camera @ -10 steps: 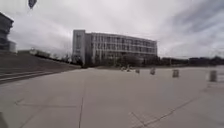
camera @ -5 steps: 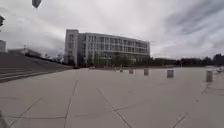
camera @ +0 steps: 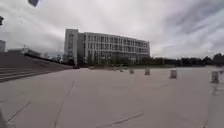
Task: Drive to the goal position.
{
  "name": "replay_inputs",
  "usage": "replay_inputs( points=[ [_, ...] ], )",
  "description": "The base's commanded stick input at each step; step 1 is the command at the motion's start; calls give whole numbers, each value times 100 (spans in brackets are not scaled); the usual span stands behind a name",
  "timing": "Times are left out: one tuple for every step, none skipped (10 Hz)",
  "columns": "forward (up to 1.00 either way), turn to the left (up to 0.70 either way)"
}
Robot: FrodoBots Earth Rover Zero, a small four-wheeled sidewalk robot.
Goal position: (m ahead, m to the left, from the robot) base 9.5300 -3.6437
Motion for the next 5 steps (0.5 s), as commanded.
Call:
replay_inputs(
  points=[
    [70, 0],
    [70, 0],
    [70, 0],
    [70, 0],
    [70, 0]
  ],
)
